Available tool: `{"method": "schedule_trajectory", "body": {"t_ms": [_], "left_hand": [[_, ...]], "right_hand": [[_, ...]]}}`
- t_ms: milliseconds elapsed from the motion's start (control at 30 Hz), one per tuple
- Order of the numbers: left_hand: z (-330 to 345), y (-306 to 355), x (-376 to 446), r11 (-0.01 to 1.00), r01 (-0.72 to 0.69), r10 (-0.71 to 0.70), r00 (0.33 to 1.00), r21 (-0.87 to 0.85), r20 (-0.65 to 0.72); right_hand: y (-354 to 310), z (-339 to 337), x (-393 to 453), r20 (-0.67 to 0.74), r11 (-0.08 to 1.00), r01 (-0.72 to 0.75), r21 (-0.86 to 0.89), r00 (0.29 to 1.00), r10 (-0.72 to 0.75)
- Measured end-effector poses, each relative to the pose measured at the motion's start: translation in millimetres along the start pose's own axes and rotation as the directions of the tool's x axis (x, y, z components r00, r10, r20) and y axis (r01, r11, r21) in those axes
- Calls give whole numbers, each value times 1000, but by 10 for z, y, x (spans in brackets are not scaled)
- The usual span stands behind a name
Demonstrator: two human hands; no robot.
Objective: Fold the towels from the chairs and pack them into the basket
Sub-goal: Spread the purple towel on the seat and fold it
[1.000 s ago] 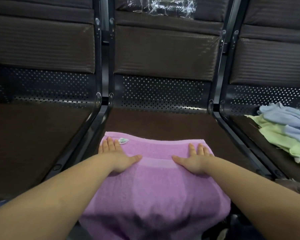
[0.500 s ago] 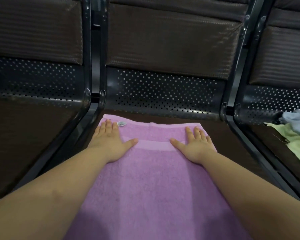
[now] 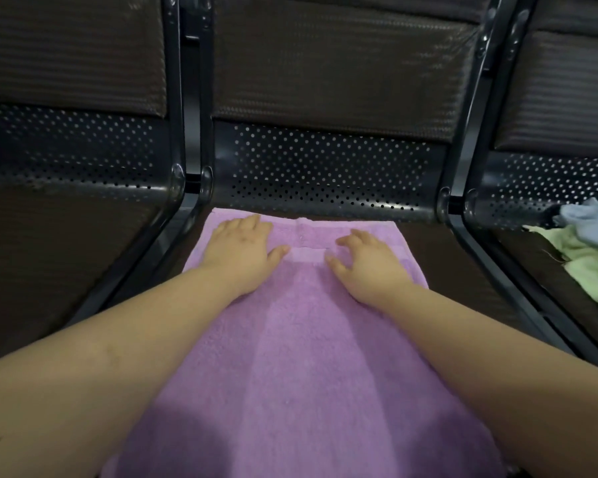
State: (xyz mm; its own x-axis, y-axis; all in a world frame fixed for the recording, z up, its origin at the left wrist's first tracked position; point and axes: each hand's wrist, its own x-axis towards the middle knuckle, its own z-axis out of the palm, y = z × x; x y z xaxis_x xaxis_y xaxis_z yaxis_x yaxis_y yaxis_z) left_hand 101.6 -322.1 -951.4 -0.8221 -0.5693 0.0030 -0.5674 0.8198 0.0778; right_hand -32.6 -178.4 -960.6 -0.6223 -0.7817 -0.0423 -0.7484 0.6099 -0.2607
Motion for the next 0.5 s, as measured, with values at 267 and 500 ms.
{"method": "schedule_trajectory", "body": {"t_ms": [267, 500], "left_hand": [[-297, 127, -930, 993, -104, 64, 875, 56, 480], [-628, -463, -1640, 994, 83, -109, 849, 73, 517]], "right_hand": [[-506, -134, -1020, 405, 985, 133, -107, 911, -79], [-252, -511, -1498, 456, 977, -99, -187, 873, 175]]}}
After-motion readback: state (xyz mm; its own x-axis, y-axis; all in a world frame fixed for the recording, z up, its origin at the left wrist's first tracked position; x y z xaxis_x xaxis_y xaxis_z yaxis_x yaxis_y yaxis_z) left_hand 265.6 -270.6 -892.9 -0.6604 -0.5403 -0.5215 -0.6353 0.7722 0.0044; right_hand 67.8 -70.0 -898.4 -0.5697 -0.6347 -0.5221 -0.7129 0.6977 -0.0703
